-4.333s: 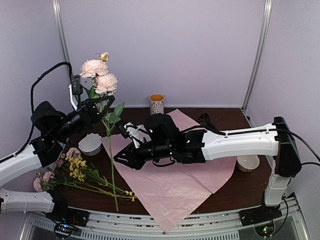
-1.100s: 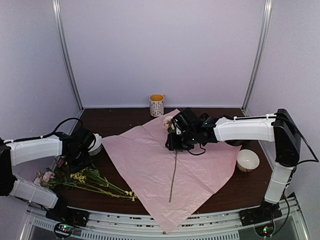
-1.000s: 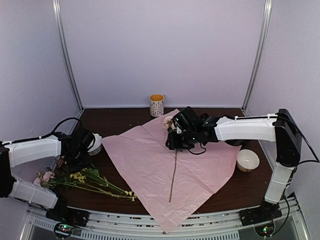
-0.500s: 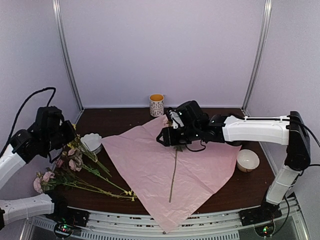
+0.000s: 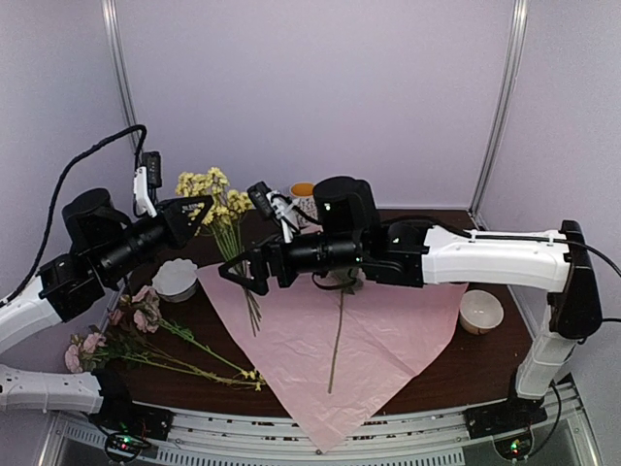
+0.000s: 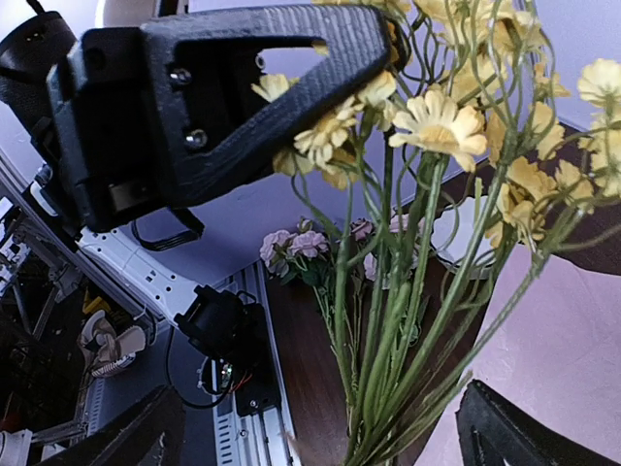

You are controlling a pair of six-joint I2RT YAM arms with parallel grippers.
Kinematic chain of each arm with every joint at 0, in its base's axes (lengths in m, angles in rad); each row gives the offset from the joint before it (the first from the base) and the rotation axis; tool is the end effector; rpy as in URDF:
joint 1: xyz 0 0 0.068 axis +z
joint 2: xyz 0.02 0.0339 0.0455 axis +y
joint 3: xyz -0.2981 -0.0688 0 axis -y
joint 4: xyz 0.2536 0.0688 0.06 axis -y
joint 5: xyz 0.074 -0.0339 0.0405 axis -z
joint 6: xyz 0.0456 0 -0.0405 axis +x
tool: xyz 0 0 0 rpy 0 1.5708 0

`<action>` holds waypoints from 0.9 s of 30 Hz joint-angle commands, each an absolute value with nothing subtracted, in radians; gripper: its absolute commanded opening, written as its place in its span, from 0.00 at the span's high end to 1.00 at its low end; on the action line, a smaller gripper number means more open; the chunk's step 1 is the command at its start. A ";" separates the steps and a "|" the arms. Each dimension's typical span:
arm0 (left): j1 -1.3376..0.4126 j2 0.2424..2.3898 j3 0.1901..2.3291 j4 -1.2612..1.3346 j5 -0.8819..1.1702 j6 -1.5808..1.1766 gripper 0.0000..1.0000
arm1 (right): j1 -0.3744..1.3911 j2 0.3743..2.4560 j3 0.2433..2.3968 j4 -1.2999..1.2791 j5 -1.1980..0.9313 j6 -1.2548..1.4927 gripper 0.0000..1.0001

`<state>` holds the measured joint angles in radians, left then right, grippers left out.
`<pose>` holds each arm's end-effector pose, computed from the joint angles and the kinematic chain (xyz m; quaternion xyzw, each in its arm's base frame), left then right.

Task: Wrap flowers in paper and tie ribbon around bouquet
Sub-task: Pass from the left arm to the right, then place the fake flower on the flattened wrapping paper.

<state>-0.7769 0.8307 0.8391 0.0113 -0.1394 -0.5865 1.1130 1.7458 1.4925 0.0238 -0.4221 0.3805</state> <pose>0.1408 -0.1295 0.3981 0.0169 0.7000 -0.4110 0.5838 0.1799 0.4074 0.3753 -0.3959 0.6686 0.5332 0.3345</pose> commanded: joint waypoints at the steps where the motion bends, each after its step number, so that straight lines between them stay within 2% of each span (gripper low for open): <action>1: -0.812 0.859 0.873 0.221 -0.045 -0.520 1.00 | 1.114 1.792 1.519 0.042 -0.403 0.377 0.00; 4: -0.816 0.866 0.863 0.249 -0.040 -0.532 1.00 | 1.114 1.795 1.516 0.039 -0.363 0.390 0.09; 6: -0.818 0.868 0.859 0.260 -0.025 -0.539 1.00 | 1.113 1.788 1.500 0.048 -0.323 0.405 0.20; 7: -0.819 0.870 0.858 0.261 -0.022 -0.544 1.00 | 1.113 1.785 1.489 0.052 -0.306 0.410 0.29; 8: -0.820 0.871 0.855 0.262 -0.019 -0.547 1.00 | 1.112 1.782 1.481 0.059 -0.296 0.414 0.44; 9: -0.821 0.873 0.855 0.258 -0.021 -0.549 1.00 | 1.112 1.777 1.473 0.069 -0.288 0.420 0.61; 10: -0.821 0.874 0.854 0.249 -0.028 -0.554 1.00 | 1.111 1.771 1.465 0.077 -0.277 0.429 0.83; 11: -0.821 0.877 0.855 0.234 -0.041 -0.555 0.94 | 1.112 1.763 1.456 0.076 -0.258 0.437 0.93; 12: -0.821 0.880 0.863 0.206 -0.059 -0.558 0.71 | 1.111 1.755 1.446 0.065 -0.230 0.447 1.00; 13: -0.821 0.885 0.874 0.164 -0.094 -0.561 0.50 | 1.106 1.743 1.436 0.050 -0.182 0.463 1.00; 14: -0.821 0.891 0.887 0.112 -0.145 -0.563 0.34 | 1.099 1.733 1.422 0.030 -0.141 0.482 1.00; 15: -0.821 0.902 0.907 0.031 -0.217 -0.568 0.25 | 1.088 1.722 1.402 0.019 -0.113 0.508 1.00; 17: -0.817 0.939 0.951 -0.149 -0.373 -0.576 0.13 | 1.064 1.698 1.344 0.008 -0.068 0.571 1.00; 19: -0.803 0.979 0.977 -0.297 -0.484 -0.601 0.09 | 1.044 1.680 1.288 -0.012 -0.022 0.619 1.00; 21: -0.773 1.022 0.988 -0.426 -0.511 -0.662 0.08 | 1.034 1.676 1.258 -0.074 0.036 0.648 1.00; 24: -0.698 1.083 0.975 -0.549 -0.468 -0.762 0.09 | 1.022 1.703 1.248 -0.190 0.104 0.693 1.00; 27: -0.607 1.119 0.909 -0.564 -0.389 -0.839 0.13 | 1.003 1.743 1.229 -0.235 0.122 0.735 1.00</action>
<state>-0.7010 1.0824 0.9665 -0.4068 -0.4110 -0.7002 1.0138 1.7111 1.2541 -0.1276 0.0235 0.6487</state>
